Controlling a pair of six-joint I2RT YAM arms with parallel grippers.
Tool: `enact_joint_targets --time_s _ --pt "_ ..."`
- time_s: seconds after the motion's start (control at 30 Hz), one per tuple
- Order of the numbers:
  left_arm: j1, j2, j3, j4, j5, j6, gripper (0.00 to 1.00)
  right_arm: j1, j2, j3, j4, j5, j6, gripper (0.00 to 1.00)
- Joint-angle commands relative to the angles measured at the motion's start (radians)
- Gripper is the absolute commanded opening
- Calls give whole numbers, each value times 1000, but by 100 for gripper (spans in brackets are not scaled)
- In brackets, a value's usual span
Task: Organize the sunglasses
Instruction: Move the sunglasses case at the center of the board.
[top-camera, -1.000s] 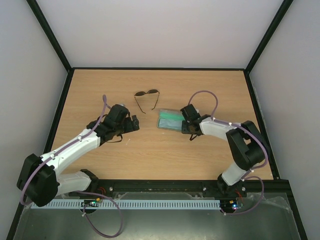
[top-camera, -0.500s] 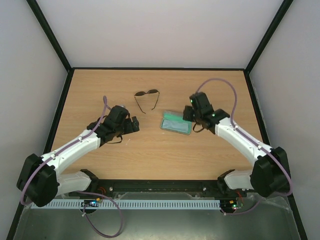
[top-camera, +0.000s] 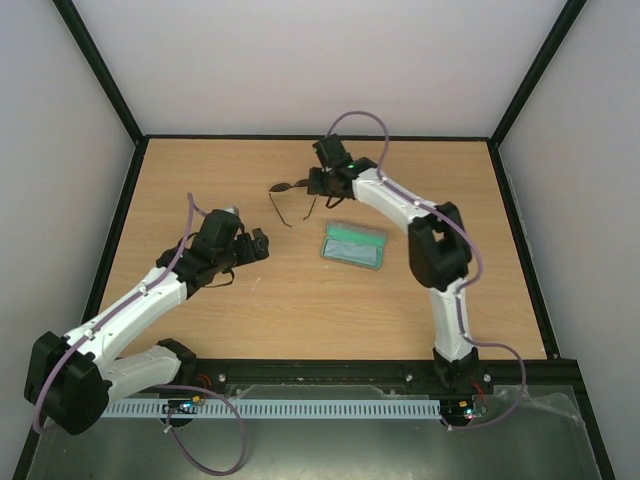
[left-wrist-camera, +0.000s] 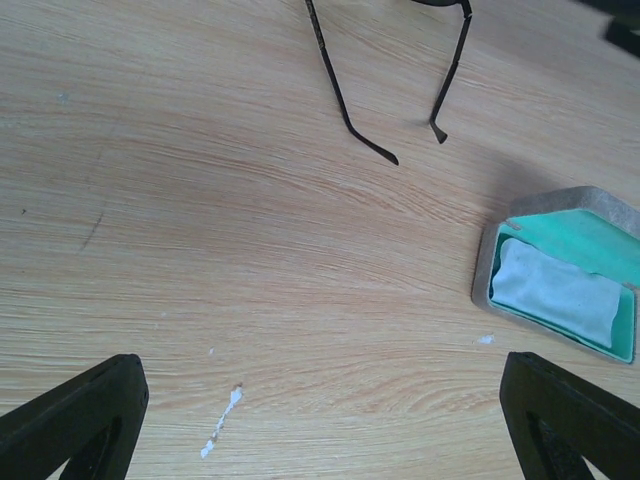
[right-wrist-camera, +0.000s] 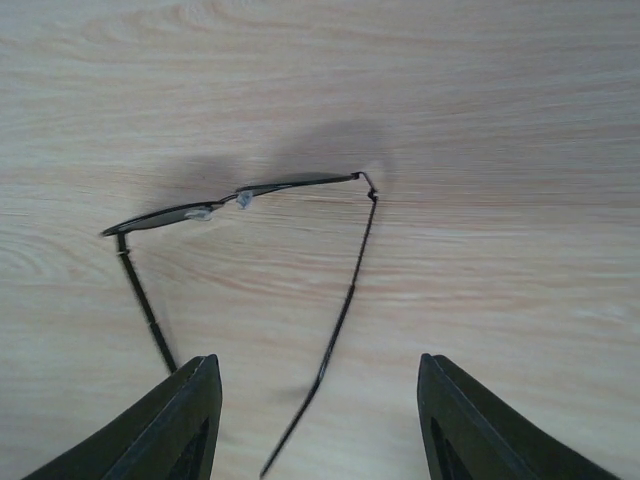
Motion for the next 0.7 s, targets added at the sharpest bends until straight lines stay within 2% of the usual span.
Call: enact_joint_targets --time_s 0.0,0.1,0.2,0.33,0.53,0.67 --pt "14 -16 -20 -23 30 28 99 31 168 181 -115 87 -15 54" --pt "22 -21 -26 -18 39 34 99 44 244 238 -123 122 -10 54" --pt "32 -22 -32 -17 49 44 99 50 248 216 -121 157 -6 54" --pt "45 -27 -47 -10 59 54 99 35 154 68 -74 218 -16 56" --pt "53 -24 -57 0 74 59 99 -89 -21 -200 7 179 -37 56" --pt "58 -30 -56 -6 74 61 99 -128 -59 -282 12 161 -78 53"
